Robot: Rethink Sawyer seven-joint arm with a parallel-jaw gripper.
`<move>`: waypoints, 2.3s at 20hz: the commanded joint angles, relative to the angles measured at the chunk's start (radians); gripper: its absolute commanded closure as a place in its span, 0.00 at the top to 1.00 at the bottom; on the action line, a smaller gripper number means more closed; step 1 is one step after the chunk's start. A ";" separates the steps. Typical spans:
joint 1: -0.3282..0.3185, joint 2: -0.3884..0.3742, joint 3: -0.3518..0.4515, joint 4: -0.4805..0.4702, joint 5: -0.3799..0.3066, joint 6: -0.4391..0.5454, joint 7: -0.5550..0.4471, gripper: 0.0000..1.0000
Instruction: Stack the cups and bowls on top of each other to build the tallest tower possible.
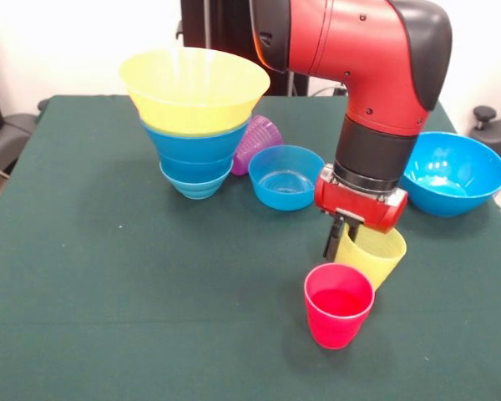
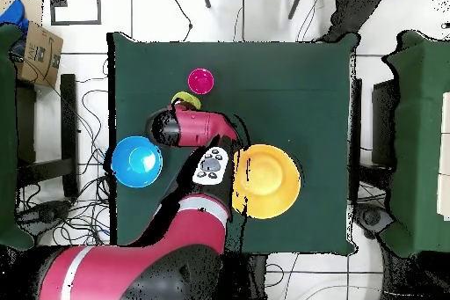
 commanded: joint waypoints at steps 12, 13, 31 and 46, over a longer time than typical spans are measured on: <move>-0.207 -0.513 0.159 0.253 -0.207 0.411 -0.322 0.00; -0.219 -0.533 0.162 0.260 -0.215 0.425 -0.334 0.00; -0.359 -0.595 0.302 0.395 -0.306 0.389 -0.317 0.00; -0.450 -0.611 0.409 0.457 -0.409 0.343 -0.270 0.00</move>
